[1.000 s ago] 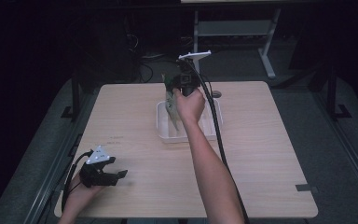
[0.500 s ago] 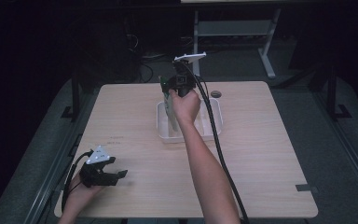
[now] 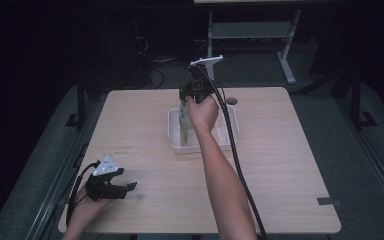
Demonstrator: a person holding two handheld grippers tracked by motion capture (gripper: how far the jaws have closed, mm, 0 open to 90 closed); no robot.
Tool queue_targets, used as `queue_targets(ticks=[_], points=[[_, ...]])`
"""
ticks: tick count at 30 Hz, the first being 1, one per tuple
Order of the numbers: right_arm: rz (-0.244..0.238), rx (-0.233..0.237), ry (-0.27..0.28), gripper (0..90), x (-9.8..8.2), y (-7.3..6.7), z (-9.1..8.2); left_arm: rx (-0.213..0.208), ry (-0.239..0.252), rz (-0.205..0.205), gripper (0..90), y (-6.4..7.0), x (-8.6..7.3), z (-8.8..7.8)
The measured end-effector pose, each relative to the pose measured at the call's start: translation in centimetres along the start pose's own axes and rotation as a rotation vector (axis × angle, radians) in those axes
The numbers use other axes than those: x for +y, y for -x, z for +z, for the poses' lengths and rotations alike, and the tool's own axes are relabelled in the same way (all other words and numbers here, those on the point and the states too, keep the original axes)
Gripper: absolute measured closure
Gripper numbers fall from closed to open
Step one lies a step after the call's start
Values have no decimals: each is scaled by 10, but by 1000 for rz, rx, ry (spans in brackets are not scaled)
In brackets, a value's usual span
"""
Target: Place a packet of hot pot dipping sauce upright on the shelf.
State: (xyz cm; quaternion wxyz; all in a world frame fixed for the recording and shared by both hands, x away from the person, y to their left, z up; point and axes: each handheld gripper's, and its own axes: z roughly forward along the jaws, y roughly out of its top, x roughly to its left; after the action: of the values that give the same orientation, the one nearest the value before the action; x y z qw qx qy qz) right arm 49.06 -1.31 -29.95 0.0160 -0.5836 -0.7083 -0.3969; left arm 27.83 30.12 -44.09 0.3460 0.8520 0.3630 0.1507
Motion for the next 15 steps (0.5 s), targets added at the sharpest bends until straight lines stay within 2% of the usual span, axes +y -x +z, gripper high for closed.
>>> queue_targets(ticks=[2, 15], points=[[-1, -13, -3, 891, -1, 3, 1, 1, 1, -1, 264, 0, 0, 0], [8, -3, -41, 889, -9, 11, 13, 1, 2, 0, 264, -1, 0, 0]])
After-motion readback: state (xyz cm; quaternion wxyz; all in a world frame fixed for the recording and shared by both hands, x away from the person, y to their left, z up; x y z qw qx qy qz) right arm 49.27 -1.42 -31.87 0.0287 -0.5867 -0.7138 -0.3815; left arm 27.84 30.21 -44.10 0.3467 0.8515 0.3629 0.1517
